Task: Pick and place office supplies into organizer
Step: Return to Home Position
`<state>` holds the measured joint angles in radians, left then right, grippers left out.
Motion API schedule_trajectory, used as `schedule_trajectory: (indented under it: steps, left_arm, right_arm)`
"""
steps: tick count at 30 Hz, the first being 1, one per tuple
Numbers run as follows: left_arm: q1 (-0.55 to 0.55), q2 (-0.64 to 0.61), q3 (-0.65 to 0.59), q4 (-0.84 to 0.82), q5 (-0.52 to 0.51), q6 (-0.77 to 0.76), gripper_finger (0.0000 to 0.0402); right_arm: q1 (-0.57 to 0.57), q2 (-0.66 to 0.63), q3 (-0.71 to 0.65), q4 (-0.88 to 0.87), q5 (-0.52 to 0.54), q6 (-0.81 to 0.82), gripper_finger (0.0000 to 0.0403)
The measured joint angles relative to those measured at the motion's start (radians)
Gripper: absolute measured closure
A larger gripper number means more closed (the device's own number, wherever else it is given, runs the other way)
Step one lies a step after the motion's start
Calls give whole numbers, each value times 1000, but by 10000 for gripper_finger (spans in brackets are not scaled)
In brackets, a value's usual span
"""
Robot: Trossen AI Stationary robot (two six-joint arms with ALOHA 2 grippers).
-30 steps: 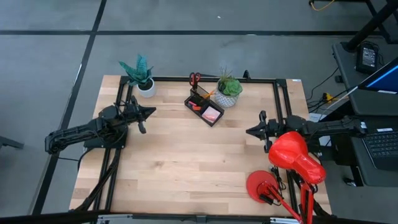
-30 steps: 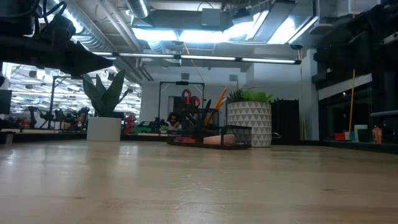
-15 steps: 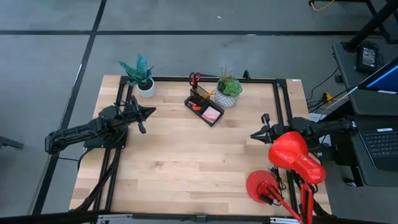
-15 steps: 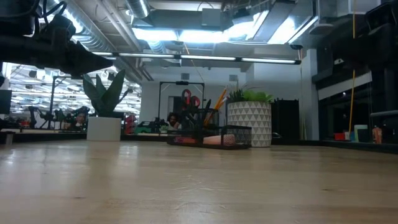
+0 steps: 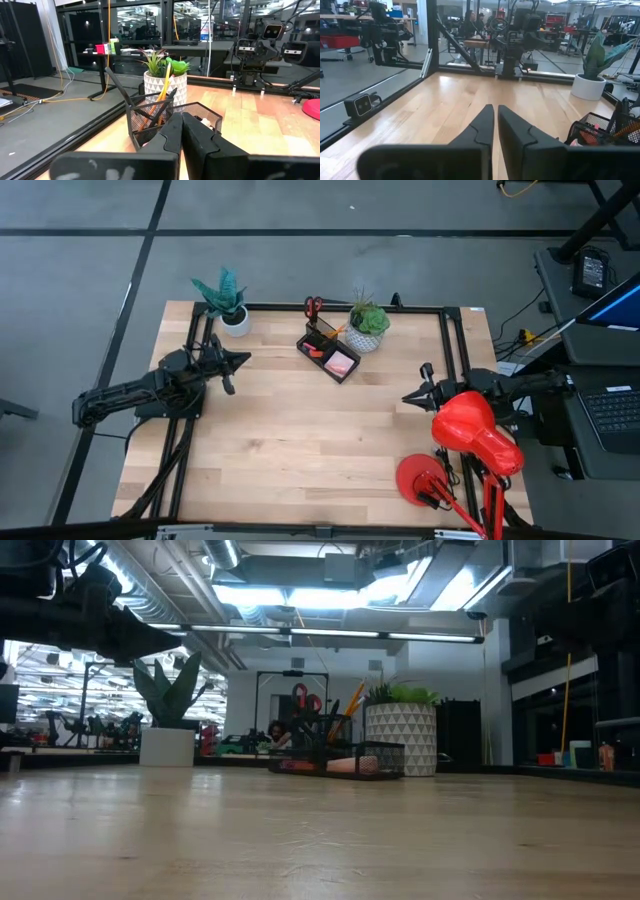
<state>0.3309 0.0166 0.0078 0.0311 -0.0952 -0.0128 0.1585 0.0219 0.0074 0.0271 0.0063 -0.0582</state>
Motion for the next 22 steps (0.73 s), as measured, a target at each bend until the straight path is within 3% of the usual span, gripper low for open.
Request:
schedule_trajectory:
  steps: [22]
  left_arm:
    - [0, 0, 0, 0, 0, 0, 394]
  right_arm:
    - [0, 0, 0, 0, 0, 1, 374]
